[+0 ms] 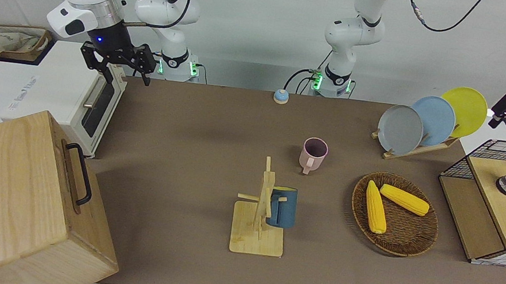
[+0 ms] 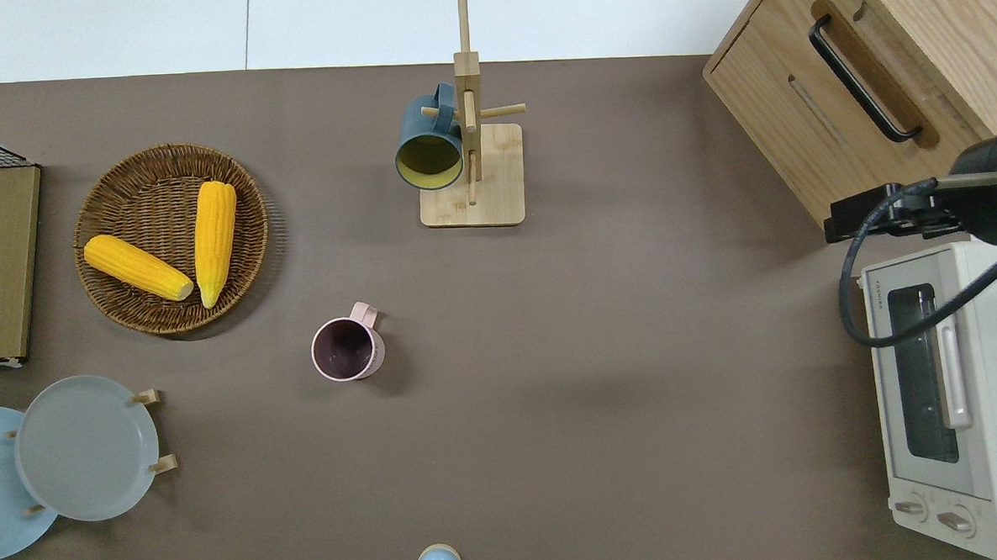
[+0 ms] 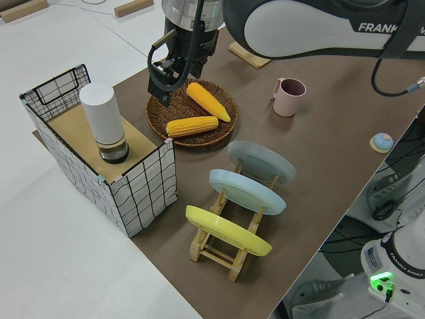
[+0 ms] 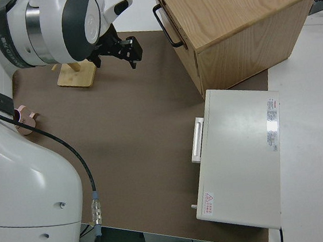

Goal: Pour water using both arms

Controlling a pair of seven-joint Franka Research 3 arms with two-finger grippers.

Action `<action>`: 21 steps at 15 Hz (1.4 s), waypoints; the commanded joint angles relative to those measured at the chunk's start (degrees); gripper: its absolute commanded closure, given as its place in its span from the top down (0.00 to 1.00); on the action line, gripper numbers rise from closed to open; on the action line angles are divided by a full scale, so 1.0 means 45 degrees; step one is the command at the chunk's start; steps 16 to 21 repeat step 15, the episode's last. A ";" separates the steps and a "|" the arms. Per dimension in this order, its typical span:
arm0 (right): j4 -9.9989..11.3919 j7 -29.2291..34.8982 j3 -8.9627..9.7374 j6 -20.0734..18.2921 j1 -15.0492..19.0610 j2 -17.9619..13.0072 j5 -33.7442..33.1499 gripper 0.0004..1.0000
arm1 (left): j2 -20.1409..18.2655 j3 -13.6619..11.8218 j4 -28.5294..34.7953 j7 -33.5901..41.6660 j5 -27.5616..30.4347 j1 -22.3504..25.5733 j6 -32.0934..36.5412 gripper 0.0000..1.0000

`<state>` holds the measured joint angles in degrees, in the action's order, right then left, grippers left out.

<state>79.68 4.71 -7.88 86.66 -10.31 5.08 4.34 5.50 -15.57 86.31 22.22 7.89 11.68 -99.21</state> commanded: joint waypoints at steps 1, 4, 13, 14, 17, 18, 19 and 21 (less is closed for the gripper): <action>0.0106 -0.0208 0.0013 -0.0117 -0.0013 -0.0154 -0.0202 0.99 | -0.0675 0.0451 0.0253 -0.1748 -0.1086 -0.1050 0.1225 1.00; 0.0106 -0.0208 0.0013 -0.0117 -0.0013 -0.0153 -0.0202 0.99 | -0.1026 0.1309 0.0292 -0.3742 -0.1323 -0.1928 0.2374 1.00; 0.0106 -0.0208 0.0013 -0.0117 -0.0013 -0.0153 -0.0202 0.99 | -0.1008 0.1507 0.0195 -0.4020 -0.1753 -0.4451 0.2672 1.00; 0.0106 -0.0208 0.0013 -0.0117 -0.0013 -0.0153 -0.0202 0.99 | -0.0989 0.1507 0.0195 -0.3981 -0.1753 -0.4451 0.2672 1.00; 0.0106 -0.0208 0.0013 -0.0117 -0.0013 -0.0153 -0.0202 0.99 | -0.0989 0.1507 0.0195 -0.3981 -0.1772 -0.4432 0.2692 1.00; 0.0106 -0.0208 0.0013 -0.0117 -0.0013 -0.0153 -0.0202 0.99 | -0.0989 0.1507 0.0195 -0.3981 -0.1772 -0.4432 0.2692 1.00; 0.0106 -0.0208 0.0013 -0.0117 -0.0013 -0.0153 -0.0202 0.99 | -0.0989 0.1507 0.0195 -0.3981 -0.1772 -0.4432 0.2692 1.00; 0.0106 -0.0208 0.0013 -0.0117 -0.0013 -0.0153 -0.0202 0.99 | -0.0989 0.1507 0.0195 -0.3981 -0.1772 -0.4432 0.2692 1.00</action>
